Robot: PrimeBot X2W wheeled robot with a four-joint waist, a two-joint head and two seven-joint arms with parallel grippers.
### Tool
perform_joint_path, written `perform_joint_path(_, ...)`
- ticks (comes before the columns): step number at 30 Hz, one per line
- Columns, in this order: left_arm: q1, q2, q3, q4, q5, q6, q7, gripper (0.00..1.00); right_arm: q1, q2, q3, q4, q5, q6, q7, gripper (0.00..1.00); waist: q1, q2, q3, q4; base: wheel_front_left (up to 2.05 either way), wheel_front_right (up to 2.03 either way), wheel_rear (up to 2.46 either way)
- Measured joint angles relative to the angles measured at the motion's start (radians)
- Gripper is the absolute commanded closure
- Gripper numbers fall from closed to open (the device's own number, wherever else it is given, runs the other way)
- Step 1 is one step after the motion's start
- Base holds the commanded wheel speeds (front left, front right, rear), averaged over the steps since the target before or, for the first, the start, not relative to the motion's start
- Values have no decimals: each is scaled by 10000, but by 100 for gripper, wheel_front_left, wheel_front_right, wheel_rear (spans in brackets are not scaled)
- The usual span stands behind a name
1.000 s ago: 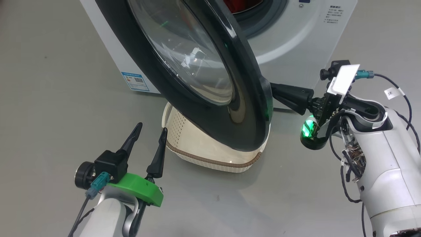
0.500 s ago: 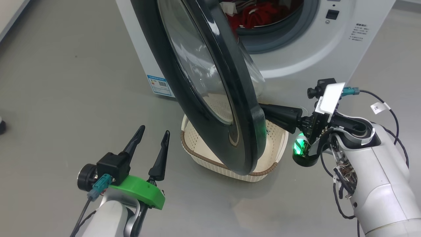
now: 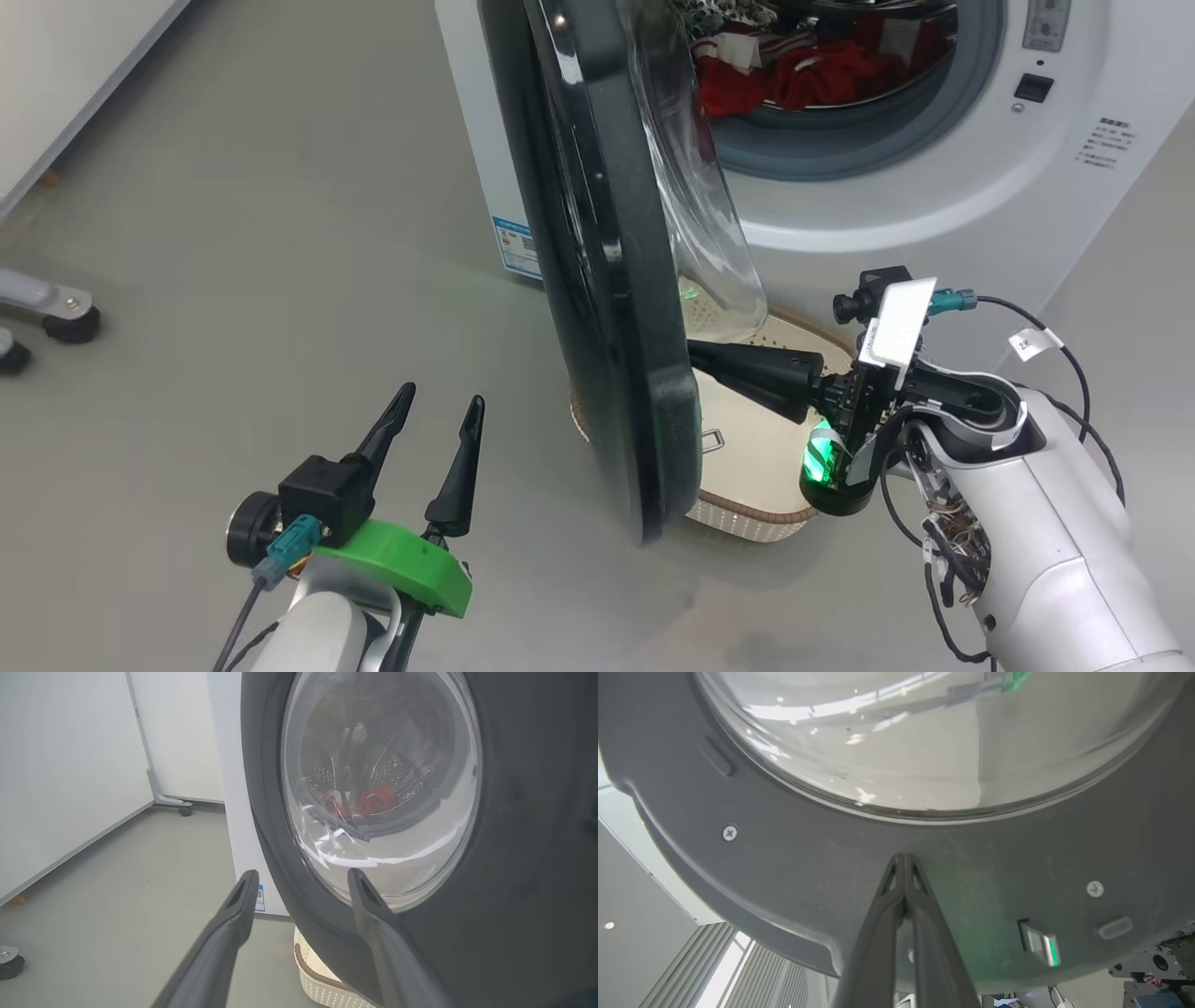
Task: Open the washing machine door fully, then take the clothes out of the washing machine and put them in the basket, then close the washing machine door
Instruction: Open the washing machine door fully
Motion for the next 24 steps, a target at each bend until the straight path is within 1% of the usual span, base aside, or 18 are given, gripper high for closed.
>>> perform_joint_path(11, 94, 8, -104, -10, -134, 15, 0, 0, 348, 6, 1064, -527, 878, -4, -414, 100, 0, 0, -151, 715, 0, 0, 0)
perform_joint_path(13, 156, 8, -15, -38, -134, 107, 0, 0, 351, -12, 1340, -612, 1049, -81, -506, 100, 0, 0, -177, 819, 0, 0, 0)
perform_joint_path(17, 256, 29, 171, -121, -134, 146, 0, 0, 350, 25, 1793, -779, 1262, -92, -640, 100, 0, 0, -202, 901, 0, 0, 0)
perform_joint_path(19, 282, 31, 199, -178, -134, 219, 0, 0, 350, 35, 1916, -838, 1285, -92, -738, 100, 0, 0, -193, 912, 0, 0, 0)
perform_joint_path(24, 307, 29, 251, -272, -134, 221, 0, 0, 349, 17, 2119, -905, 1373, -92, -953, 100, 0, 0, -175, 929, 0, 0, 0)
